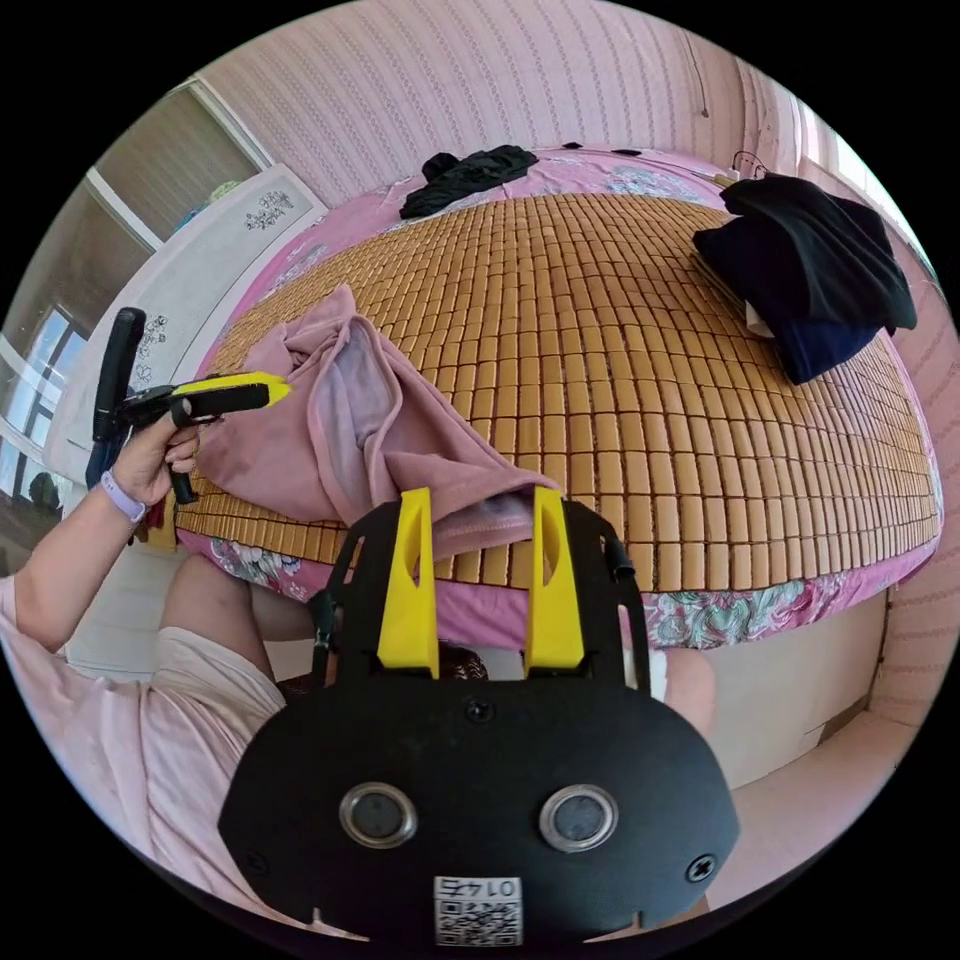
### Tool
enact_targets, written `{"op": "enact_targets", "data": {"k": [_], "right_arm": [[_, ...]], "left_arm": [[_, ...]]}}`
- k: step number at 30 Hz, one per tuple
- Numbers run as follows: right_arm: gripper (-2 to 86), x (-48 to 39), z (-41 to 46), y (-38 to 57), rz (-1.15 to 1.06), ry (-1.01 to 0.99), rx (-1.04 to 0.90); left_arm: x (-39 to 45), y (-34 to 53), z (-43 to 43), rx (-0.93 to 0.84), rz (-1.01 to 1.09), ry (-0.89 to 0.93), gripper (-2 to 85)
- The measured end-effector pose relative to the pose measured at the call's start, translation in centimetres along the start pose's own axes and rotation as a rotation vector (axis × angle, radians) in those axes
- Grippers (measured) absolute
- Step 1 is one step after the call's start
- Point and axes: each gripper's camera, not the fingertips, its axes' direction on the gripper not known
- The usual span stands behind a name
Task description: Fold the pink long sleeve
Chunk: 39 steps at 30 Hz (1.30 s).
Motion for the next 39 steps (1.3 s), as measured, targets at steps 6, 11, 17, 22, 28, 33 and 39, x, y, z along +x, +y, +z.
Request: {"op": "enact_targets", "data": {"k": [6,11,17,22,28,33,39], "right_arm": [[14.6,0.3,0.8,-1.0,-0.011,0.043,-0.028],[15.9,0.1,1.8,-1.9,-0.039,0.071,-0.025],[15.2,1.3,1.6,-0.7,0.017,0.005,0.025],[14.9,0.5,2.3,0.2,0.020,-0.008,0.017],[13.9,-2.4,4.5,0.4,-0.040,-0.113,-0.052],[14.0,-5.2,6.5,1.4,-0.164,-0.092,-0.129],[13.8,-6.5,10.2,1.8,-0.208,-0.134,-0.245]], "left_arm": [[0.4,-2.8,4.9,-0.222,0.116,-0.215,6.4],[-1.4,1.0,1.6,-0.152,0.129,-0.251,-0.1],[-6.6,17.1,-11.3,0.092,-0.068,0.006,-0.5],[-8.8,30.6,-15.1,0.053,-0.387,0.001,-0.7],[-10.9,36.0,-16.2,0.071,-0.544,-0.040,-0.4],[-10.8,36.2,-16.7,0.014,-0.463,-0.160,-0.7],[-12.5,39.2,-18.9,0.052,-0.538,-0.184,-0.4]]}}
